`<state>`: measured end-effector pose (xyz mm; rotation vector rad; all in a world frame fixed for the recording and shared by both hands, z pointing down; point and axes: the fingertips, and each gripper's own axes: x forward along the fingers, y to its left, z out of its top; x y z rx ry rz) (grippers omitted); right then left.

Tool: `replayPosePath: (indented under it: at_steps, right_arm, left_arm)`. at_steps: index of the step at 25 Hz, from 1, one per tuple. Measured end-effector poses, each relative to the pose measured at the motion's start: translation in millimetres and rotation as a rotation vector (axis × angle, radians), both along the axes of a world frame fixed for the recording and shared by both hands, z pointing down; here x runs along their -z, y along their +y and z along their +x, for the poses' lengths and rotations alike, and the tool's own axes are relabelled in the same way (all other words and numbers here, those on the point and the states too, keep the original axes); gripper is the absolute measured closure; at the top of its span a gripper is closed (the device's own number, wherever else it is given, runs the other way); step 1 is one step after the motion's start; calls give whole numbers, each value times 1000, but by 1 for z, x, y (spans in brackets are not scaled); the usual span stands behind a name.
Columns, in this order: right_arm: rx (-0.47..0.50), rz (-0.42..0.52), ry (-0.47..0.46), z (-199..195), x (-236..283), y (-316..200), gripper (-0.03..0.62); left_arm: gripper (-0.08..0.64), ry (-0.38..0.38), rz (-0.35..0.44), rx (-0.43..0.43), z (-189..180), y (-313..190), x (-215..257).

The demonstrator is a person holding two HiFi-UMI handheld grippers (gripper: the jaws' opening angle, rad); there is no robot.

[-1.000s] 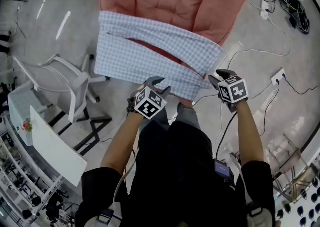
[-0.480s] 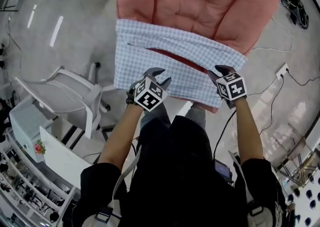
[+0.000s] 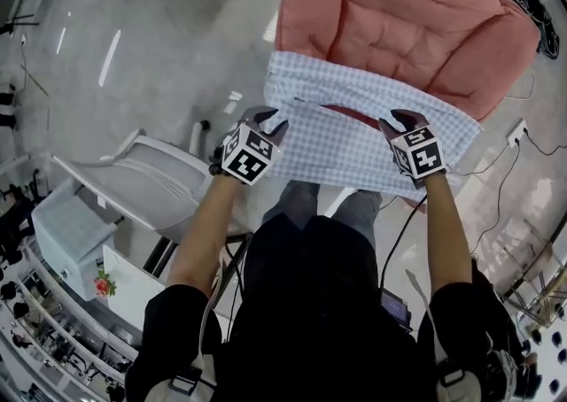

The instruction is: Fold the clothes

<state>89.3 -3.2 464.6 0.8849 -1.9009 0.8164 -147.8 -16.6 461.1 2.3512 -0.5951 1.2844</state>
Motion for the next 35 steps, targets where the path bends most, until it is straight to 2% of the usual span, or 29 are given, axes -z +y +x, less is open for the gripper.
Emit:
replayPosePath:
  at_steps: [5, 8, 13, 17, 20, 26, 31, 35]
  right_arm:
    - [48, 25, 11, -41, -1, -25, 449]
    - [94, 60, 6, -65, -3, -40, 456]
    - [203, 98, 6, -107, -17, -53, 466]
    - [267, 106, 28, -128, -38, -62, 466]
    - [285, 112, 50, -128, -58, -71, 466]
    - [259, 111, 77, -91, -82, -76, 465]
    - [211, 88, 46, -76, -94, -62, 465]
    - [201, 76, 40, -81, -103, -59, 465]
  left_arm:
    - [430, -39, 10, -53, -42, -31, -22]
    - [431, -36, 21, -66, -49, -43, -29]
    - [443, -31, 65, -42, -55, -66, -46]
    - [443, -74, 125, -107, -65, -90, -68]
    - [443, -88, 163, -166, -69, -106, -87]
    - [437, -119, 252, -330, -57, -123, -118]
    - [424, -84, 236, -381, -43, -128, -136]
    - [426, -56, 250, -377, -39, -137, -137]
